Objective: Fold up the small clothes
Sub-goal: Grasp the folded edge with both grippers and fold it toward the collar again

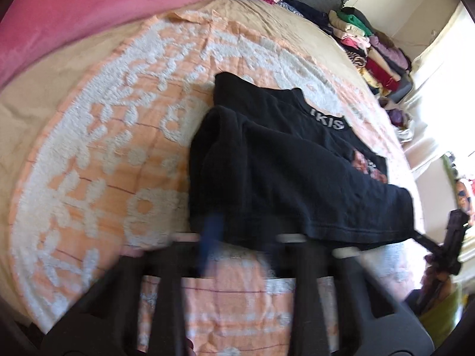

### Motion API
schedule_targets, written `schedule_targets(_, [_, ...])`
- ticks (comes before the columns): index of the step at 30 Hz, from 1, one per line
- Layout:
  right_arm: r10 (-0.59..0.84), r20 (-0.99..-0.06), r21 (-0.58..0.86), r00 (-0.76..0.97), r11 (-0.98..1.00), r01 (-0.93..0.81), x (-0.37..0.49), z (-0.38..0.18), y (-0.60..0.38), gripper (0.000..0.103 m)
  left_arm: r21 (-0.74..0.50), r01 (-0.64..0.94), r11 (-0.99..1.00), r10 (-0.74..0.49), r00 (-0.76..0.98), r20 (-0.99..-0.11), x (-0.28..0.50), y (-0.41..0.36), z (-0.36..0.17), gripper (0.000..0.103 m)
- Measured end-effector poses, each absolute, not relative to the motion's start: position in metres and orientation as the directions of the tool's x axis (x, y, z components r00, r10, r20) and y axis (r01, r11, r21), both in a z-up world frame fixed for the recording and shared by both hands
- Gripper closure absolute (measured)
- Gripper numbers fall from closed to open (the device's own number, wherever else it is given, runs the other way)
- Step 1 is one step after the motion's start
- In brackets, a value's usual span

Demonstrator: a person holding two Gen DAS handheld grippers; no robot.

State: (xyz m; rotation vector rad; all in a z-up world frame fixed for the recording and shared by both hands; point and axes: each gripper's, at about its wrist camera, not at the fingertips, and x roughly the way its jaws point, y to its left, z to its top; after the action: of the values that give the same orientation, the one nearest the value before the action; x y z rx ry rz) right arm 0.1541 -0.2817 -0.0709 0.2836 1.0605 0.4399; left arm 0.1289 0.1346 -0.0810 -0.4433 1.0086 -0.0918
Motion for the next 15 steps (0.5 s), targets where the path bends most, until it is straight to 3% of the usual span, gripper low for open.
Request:
schedule_targets(8, [0.591,-0.671,0.55,0.448,0.802,-0.234,0.163,-0.051,-0.298,0.087,-0.507,-0.07,0.859,-0.375,0.588,-0.717,0.14,0.136,-0.051,0.099])
schedule_targets(15, [0.614,-0.599,0.596,0.515,0.771,-0.225,0.188,-0.028,-0.309,0.092,-0.557,-0.093,0.825,-0.377,0.643,-0.667,0.177,0.15,-0.031,0.099])
